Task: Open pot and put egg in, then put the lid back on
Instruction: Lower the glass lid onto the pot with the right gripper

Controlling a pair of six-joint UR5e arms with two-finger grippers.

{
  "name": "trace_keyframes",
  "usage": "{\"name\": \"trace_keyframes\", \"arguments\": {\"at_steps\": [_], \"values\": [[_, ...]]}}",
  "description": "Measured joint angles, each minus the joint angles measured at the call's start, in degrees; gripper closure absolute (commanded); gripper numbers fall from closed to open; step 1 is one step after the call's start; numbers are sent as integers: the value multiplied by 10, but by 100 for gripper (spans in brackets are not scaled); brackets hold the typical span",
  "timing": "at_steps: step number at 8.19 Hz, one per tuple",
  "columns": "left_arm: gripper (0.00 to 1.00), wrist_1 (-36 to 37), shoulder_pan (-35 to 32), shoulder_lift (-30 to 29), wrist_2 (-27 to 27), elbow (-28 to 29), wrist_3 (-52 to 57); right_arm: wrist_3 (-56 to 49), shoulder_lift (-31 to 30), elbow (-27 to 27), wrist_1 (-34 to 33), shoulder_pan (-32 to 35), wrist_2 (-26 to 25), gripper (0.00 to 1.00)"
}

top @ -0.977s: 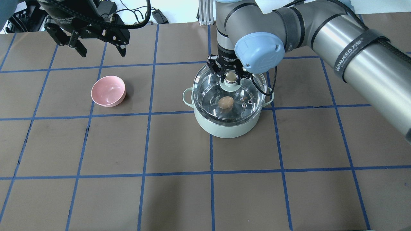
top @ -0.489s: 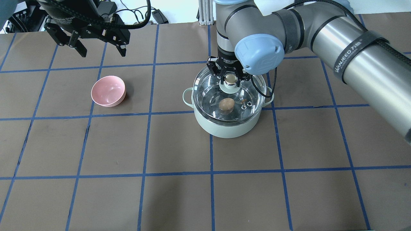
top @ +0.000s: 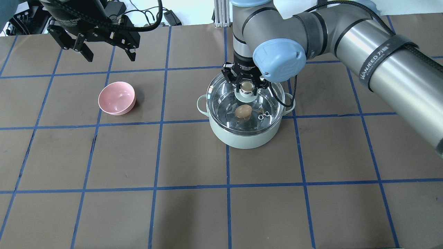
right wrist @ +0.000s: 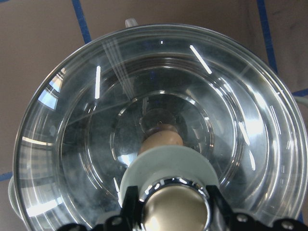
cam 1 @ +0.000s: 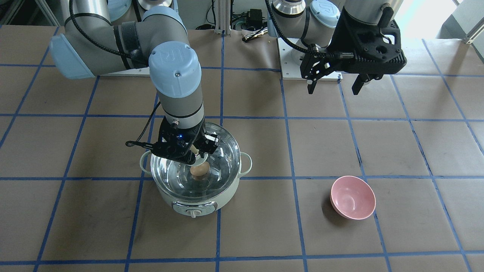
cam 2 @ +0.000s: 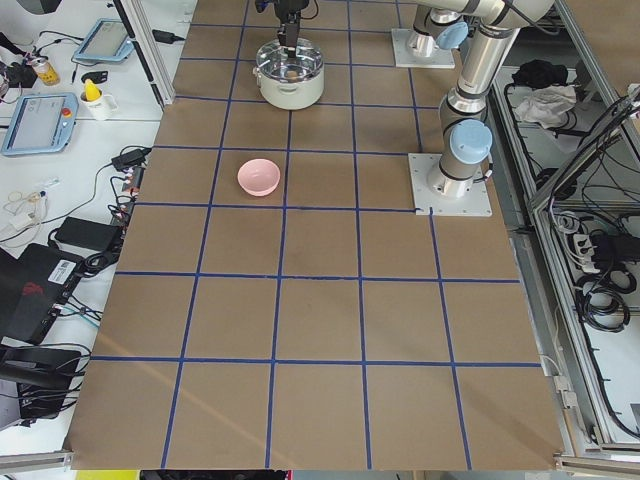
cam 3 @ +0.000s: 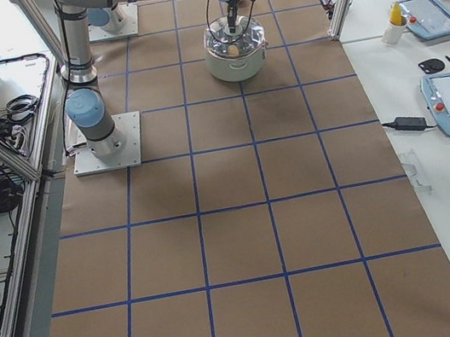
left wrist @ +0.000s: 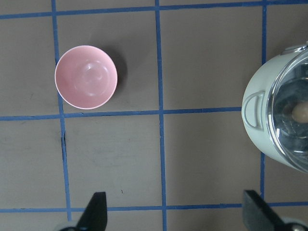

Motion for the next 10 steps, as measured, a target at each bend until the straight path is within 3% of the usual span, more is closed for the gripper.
{"name": "trace_keyframes", "arguments": {"at_steps": [1,5,8,10], "values": [[0,0,0,0,0,0,0,-2,-1,2,1,0,4,84],[0,0,0,1,0,0,0,-5,-4,13,-4,0,3,58],[0,0,0,1,0,0,-1,-6,-4,14,-8,0,0,15],[0,0,0,1,1,1,-1,-3,-4,14,-9,0,3,3]]}}
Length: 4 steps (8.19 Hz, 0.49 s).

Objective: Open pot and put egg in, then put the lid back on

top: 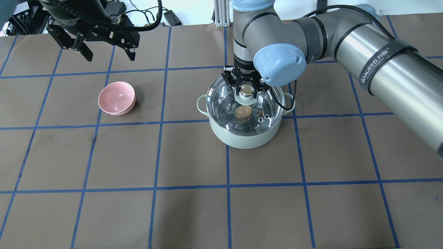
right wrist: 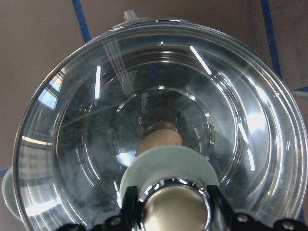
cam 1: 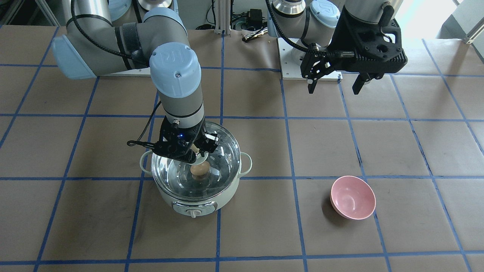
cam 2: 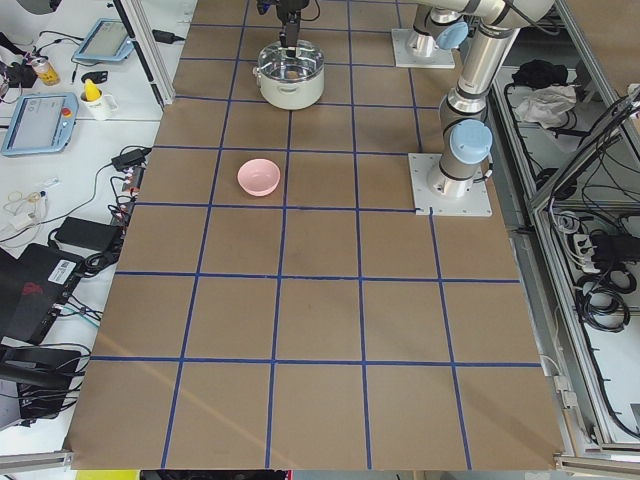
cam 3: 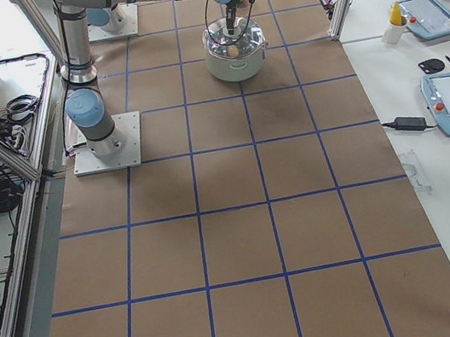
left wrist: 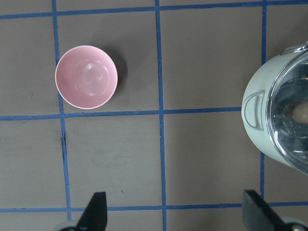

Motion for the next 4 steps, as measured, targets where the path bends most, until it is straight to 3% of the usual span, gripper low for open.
{"name": "trace_keyframes", "arguments": {"at_steps": [4], "values": [[0,0,0,0,0,0,0,-8,0,0,-2,-1,-4,0]]}}
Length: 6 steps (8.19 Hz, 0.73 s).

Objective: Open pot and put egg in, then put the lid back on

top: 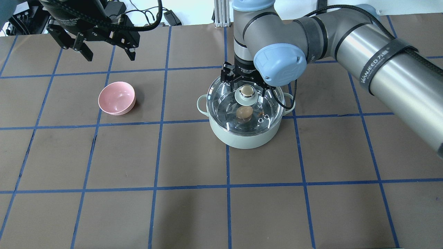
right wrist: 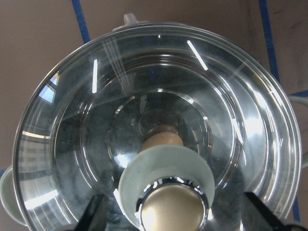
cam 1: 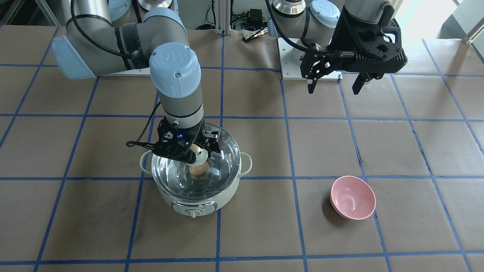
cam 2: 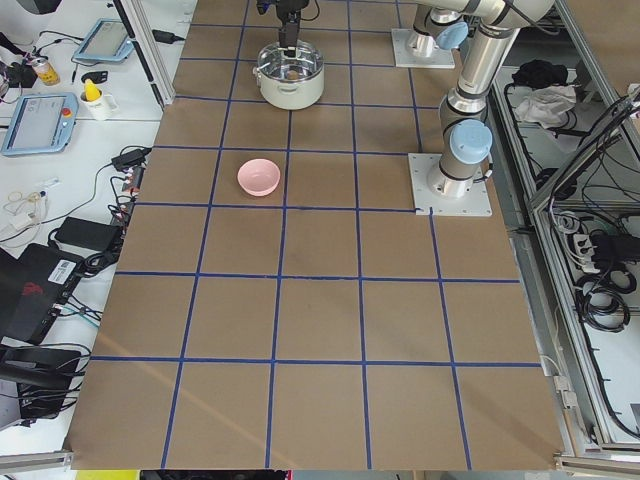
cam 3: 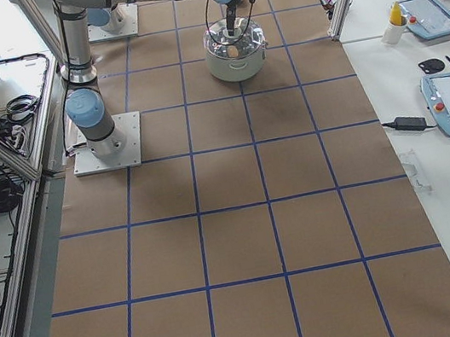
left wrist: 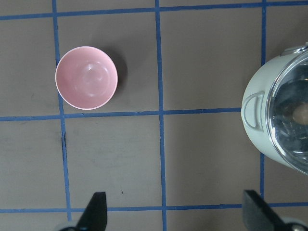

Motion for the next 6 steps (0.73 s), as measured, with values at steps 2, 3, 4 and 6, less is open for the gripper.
{"name": "trace_keyframes", "arguments": {"at_steps": [2,3,4,6], "values": [[0,0,0,0,0,0,0,-17,-2,0,-2,-2,-9,0],[0,0,0,0,0,0,0,-26,-4,-2,-2,-7,-12,0],[0,0,0,0,0,-1,0,-44,-16,-4,-1,-19,-13,0],[0,0,0,0,0,0,0,-144,-65,-13,19,-68,-13,0]]}}
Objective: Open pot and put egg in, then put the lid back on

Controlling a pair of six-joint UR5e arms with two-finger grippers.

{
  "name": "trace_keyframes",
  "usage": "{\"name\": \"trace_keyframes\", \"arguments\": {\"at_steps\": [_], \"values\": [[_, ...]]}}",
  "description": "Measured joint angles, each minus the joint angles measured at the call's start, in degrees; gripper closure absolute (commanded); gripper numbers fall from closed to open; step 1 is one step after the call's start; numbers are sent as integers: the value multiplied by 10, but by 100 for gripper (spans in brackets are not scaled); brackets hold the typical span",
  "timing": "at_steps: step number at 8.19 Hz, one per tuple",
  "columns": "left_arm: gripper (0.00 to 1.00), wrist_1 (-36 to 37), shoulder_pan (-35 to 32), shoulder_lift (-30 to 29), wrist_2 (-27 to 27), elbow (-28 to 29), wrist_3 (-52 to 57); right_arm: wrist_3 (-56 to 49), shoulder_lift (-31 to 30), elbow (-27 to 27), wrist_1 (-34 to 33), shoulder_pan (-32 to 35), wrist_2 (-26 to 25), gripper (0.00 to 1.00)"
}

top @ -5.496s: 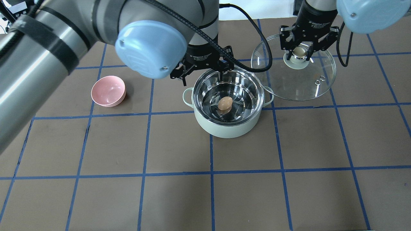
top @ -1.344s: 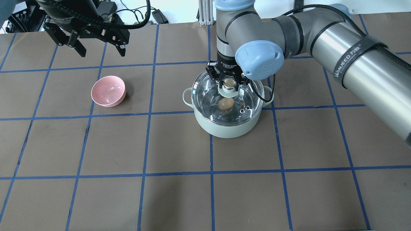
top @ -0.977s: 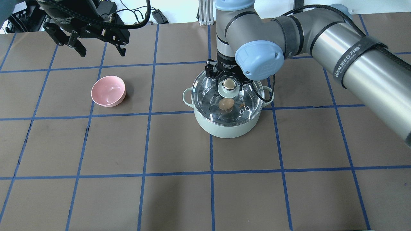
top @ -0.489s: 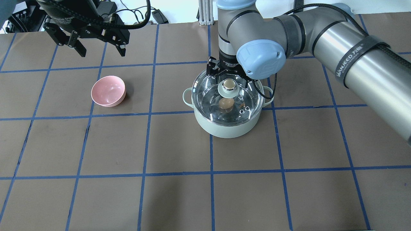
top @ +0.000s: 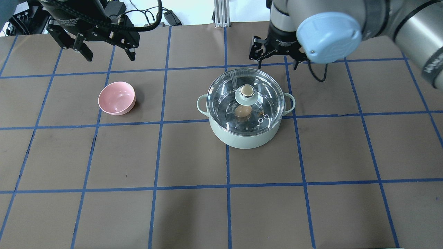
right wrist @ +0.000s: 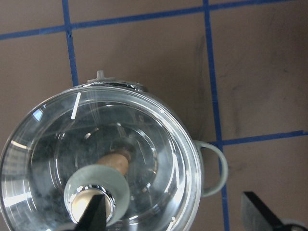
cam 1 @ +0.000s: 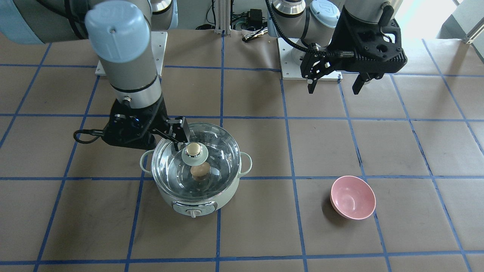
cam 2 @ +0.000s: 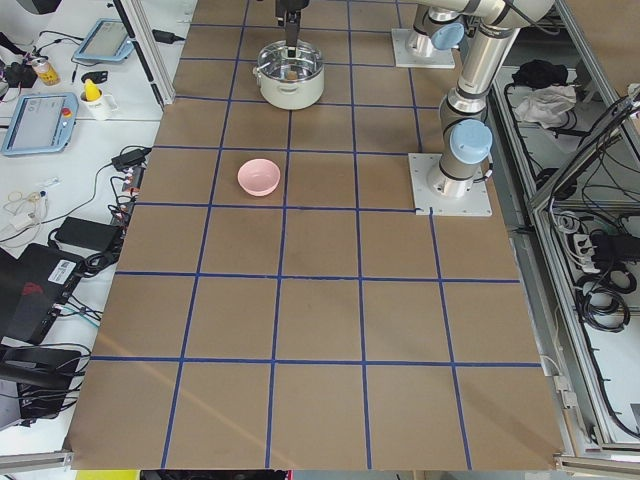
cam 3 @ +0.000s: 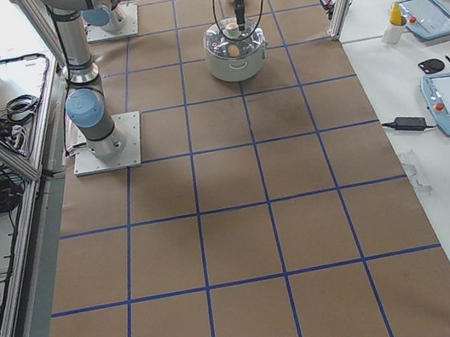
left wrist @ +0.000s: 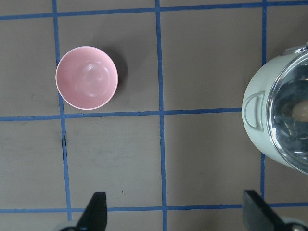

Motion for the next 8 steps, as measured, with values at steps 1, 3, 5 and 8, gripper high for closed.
{"name": "trace_keyframes", "arguments": {"at_steps": [1,3,5,8], "values": [[0,0,0,0,0,0,0,-50,-30,-15,38,-22,1,0],[0,-1,0,0,0,0,0,-123,-62,-49,113,-44,-5,0],[0,-1,0,0,0,0,0,-161,-69,-57,133,-66,-5,0],[0,-1,0,1,-1,0,0,-177,-73,-54,143,-90,1,0]]}}
